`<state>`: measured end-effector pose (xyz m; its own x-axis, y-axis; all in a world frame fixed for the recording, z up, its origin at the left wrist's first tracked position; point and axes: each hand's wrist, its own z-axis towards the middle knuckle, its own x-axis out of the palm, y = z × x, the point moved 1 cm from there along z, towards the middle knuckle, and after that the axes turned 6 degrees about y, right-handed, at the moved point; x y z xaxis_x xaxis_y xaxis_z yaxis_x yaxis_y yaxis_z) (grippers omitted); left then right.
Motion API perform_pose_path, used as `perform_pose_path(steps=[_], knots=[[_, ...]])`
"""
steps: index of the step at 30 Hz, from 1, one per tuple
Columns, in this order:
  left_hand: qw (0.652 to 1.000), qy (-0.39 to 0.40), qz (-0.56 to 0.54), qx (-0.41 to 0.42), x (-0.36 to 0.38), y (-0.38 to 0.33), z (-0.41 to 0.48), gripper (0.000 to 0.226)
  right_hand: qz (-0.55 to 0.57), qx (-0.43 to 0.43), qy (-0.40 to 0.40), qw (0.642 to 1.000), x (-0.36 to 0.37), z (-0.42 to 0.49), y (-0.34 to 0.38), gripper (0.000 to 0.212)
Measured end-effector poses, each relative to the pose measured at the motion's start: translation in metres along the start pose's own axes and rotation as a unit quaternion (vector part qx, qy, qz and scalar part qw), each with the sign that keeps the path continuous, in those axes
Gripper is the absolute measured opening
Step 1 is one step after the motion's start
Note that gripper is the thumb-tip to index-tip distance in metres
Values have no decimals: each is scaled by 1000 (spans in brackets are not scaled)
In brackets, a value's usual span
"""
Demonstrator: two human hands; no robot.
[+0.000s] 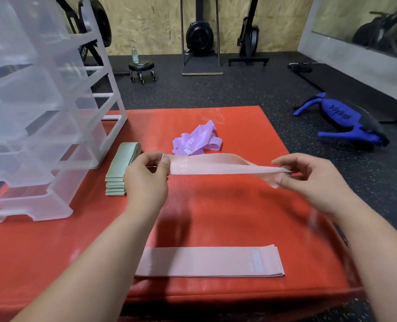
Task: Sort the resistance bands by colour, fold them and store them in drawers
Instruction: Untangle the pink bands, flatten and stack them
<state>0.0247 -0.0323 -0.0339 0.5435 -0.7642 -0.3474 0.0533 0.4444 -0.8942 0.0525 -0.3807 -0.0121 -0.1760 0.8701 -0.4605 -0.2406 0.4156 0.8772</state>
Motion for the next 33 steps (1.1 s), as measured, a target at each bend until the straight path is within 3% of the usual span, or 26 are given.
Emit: perform_pose_path(steps=[4,8,11,13,17,20,24,26,29,33], knots=[[1000,7,-24,12,5,-2,-4,7,-117,-34,-205,971,0,-2,8,27],[999,19,-44,4,6,0,-3,8,-215,-53,-250,943,1,-5,11,23],[998,33,-44,-15,6,5,-2,6,-201,-45,-208,956,2,-3,5,38],[997,49,-49,-26,6,7,-2,2,-122,-36,-162,979,2,-3,4,51],[994,46,-86,-46,9,4,-4,3,-20,-38,-115,992,-1,-2,1,50],[994,77,-43,-66,10,14,-2,3,-81,-15,-45,996,-9,-2,-12,51],[959,234,139,-79,17,35,-9,7,-161,110,148,970,-10,-13,-40,68],[939,262,217,-60,19,37,-13,12,-195,117,150,962,-8,-15,-45,62],[936,243,252,-35,22,37,-12,17,-228,119,93,962,-3,-10,-43,45],[936,238,256,-31,29,39,-16,24,-279,156,73,945,10,-7,-44,53]])
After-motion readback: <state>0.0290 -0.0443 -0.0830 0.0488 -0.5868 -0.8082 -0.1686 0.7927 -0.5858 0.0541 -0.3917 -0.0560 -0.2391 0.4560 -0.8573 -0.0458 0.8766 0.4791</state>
